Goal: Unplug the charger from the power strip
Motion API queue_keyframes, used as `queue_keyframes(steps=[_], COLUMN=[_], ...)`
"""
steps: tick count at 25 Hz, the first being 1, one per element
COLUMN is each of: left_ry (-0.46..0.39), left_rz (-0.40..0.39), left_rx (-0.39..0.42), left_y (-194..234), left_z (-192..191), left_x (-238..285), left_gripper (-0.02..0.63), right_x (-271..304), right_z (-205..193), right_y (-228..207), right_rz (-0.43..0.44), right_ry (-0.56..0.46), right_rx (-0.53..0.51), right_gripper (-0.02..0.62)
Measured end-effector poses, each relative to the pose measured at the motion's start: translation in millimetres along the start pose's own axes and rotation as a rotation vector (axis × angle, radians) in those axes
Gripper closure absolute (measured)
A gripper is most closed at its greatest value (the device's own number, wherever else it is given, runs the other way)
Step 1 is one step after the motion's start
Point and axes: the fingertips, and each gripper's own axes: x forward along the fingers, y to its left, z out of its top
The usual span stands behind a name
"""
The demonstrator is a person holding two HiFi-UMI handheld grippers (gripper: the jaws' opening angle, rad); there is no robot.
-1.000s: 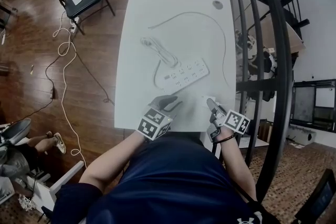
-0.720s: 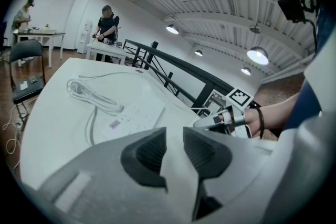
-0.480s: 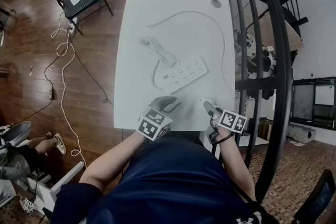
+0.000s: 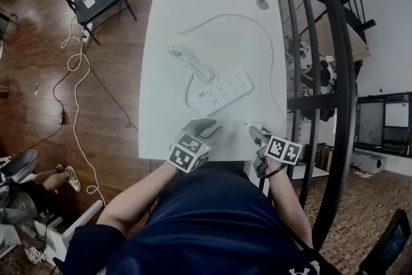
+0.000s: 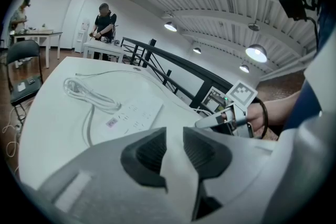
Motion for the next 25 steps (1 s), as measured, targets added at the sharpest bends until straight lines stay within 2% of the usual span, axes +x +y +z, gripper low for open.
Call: queue_keyframes(steps=[5, 9, 12, 15, 19, 22, 24, 25], left_ry=[0.01, 0.013, 0.016, 0.003, -0.085, -0.149, -0.191, -0.212], left_rz=[-0.002, -0.004, 0.001, 0.02, 0.076, 0.092, 0.091, 0.095], left_rx=[0.007, 0.009, 0.009, 0.024, 0.088, 0.101, 0.103, 0.109], left_y=[-1.0, -0.7, 1.9, 6.4, 9.0, 4.1, -0.8, -2.2], left_z=[-2.1, -2.2, -3.4, -0.1, 19.6, 41.9, 59.2, 67.3], left_x=[2.0, 1.1, 0.1, -0.8, -9.1, -16.6, -21.3, -24.1], left_gripper=[0.505, 0.505, 0.505, 0.505, 0.533, 0.542, 0.546, 0.549], right_x=[-6.8, -24.0, -39.3, -55.9, -78.6, -84.8, -82.7, -81.6], right_z=[-5.2, -0.3, 11.1, 29.0, 54.7, 71.9, 83.3, 88.3], right_y=[-20.4, -40.5, -45.6, -46.1, -32.3, -2.2, 28.8, 45.4], right_rz=[-0.068, -0.142, -0.156, -0.185, -0.234, -0.164, -0.062, -0.012], right_ry=[-0.02, -0.076, -0.125, -0.186, -0.29, -0.334, -0.333, -0.329], right_rx=[0.086, 0.148, 0.177, 0.176, 0.129, 0.082, 0.036, 0.008], right_gripper=[0.308, 0.308, 0.308, 0.31, 0.336, 0.398, 0.473, 0.491])
